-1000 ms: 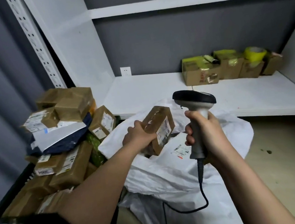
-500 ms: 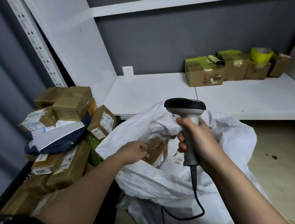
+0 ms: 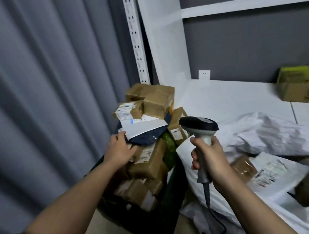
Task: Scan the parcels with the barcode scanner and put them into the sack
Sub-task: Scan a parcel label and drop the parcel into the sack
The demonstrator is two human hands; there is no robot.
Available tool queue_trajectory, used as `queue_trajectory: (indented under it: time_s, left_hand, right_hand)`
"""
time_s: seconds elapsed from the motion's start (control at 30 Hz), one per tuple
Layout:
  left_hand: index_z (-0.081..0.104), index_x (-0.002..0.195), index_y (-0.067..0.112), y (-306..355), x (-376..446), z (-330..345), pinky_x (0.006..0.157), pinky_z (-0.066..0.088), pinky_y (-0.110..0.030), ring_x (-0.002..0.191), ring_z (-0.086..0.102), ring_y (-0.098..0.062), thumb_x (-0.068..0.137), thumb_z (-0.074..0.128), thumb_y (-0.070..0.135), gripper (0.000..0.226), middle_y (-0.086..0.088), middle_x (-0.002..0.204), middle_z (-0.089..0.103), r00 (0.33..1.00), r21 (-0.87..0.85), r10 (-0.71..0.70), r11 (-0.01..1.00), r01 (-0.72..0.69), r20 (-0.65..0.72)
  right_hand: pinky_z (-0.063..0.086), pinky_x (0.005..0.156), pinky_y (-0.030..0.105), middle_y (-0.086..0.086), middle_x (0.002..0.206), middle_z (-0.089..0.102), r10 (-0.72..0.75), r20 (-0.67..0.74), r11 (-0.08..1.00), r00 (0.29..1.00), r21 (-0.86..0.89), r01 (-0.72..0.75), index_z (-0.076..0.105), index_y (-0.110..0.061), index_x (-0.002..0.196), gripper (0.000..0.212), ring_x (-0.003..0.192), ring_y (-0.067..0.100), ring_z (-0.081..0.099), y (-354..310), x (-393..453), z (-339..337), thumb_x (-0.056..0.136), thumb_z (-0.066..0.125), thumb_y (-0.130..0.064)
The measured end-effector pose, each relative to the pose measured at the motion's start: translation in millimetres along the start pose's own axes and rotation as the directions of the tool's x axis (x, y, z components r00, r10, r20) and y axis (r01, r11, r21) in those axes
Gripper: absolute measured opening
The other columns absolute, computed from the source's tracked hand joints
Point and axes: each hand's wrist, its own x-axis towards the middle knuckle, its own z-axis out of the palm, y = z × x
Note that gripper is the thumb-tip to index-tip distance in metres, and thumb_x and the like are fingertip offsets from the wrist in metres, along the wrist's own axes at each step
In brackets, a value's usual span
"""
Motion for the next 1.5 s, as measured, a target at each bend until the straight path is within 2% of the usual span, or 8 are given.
queue_trajectory:
  time_s: [0.3,0.53,0.77,0.93,1.03,1.17,1.33,1.5]
  left_hand:
    - [0.013,0.151,0.016,-7,126,-23,0.114,0.027,-0.046,0.143,0.021,-0.036,0.066,0.066,0.074,0.116,-0.018,0.155,0.017,0.977,-0.026,-0.199,0.980,0.197,-0.078]
    - [0.006,0.153,0.028,7,187,12,0.115,0.016,-0.052,0.146,0.005,-0.038,0.058,0.072,0.075,0.125,-0.015,0.160,-0.006,0.980,-0.170,-0.196,0.967,0.188,-0.032]
    - [0.021,0.146,0.021,8,194,26,0.109,0.027,-0.046,0.135,0.028,-0.038,0.058,0.074,0.070,0.114,-0.017,0.148,0.023,0.954,-0.194,-0.253,0.956,0.221,-0.159]
    - [0.021,0.147,0.025,1,132,9,0.113,0.025,-0.049,0.136,0.027,-0.038,0.055,0.075,0.069,0.115,-0.014,0.152,0.020,0.920,-0.209,-0.186,0.971,0.118,-0.344]
    - [0.025,0.145,0.023,17,62,3,0.110,0.028,-0.052,0.134,0.029,-0.037,0.054,0.075,0.069,0.114,-0.013,0.150,0.023,0.889,-0.218,-0.072,0.975,-0.032,-0.452]
    - [0.023,0.143,0.029,55,-27,-3,0.111,0.026,-0.052,0.139,0.022,-0.031,0.048,0.057,0.081,0.114,-0.004,0.152,0.016,0.908,-0.304,-0.004,0.943,-0.136,-0.419]
    - [0.027,0.144,0.029,97,-97,-8,0.113,0.021,-0.045,0.142,0.015,-0.027,0.051,0.063,0.075,0.110,-0.004,0.154,0.011,0.923,-0.307,0.095,0.926,-0.219,-0.372]
    - [0.017,0.148,0.032,117,-140,-7,0.113,0.019,-0.044,0.141,0.010,-0.023,0.047,0.046,0.091,0.121,0.001,0.154,0.003,0.904,-0.112,0.289,0.934,-0.338,-0.315]
  right_hand:
    - [0.031,0.041,0.026,0.006,0.050,0.046,-0.059,0.017,0.998,0.998,-0.016,0.059,0.046,-0.009,0.090,0.014,0.035,0.019,0.037,25,84,73,0.094,0.059,-0.012]
    - [0.031,0.043,0.027,0.005,0.048,0.046,-0.111,0.009,0.993,0.994,-0.027,0.111,0.047,-0.007,0.098,0.013,0.036,0.020,0.036,47,123,82,0.094,0.058,-0.011]
    - [0.037,0.042,0.028,0.004,0.049,0.046,-0.076,-0.015,0.997,0.997,-0.005,0.076,0.046,-0.010,0.093,0.014,0.034,0.017,0.036,49,116,69,0.094,0.060,-0.012]
    - [0.044,0.058,0.034,0.005,0.053,0.048,-0.040,-0.032,0.994,0.999,0.097,0.043,0.050,-0.006,0.092,0.017,0.041,0.015,0.041,43,99,59,0.089,0.067,-0.008]
    - [0.042,0.054,0.028,0.004,0.058,0.049,-0.032,-0.065,0.983,0.997,0.176,0.043,0.053,-0.005,0.097,0.017,0.045,0.013,0.044,32,78,60,0.088,0.067,-0.004]
    - [0.043,0.054,0.027,0.004,0.076,0.057,-0.102,-0.087,0.961,0.991,0.247,0.121,0.054,-0.014,0.109,0.031,0.053,0.013,0.048,12,41,58,0.085,0.073,-0.009]
    - [0.046,0.054,0.024,0.000,0.085,0.065,-0.133,-0.100,0.972,0.986,0.182,0.150,0.052,-0.013,0.125,0.049,0.060,0.009,0.055,-15,-6,32,0.082,0.076,-0.017]
    - [0.046,0.065,0.027,-0.005,0.085,0.064,-0.152,-0.139,0.987,0.979,0.036,0.158,0.052,-0.019,0.121,0.057,0.067,0.008,0.059,-32,-40,-9,0.076,0.083,-0.033]
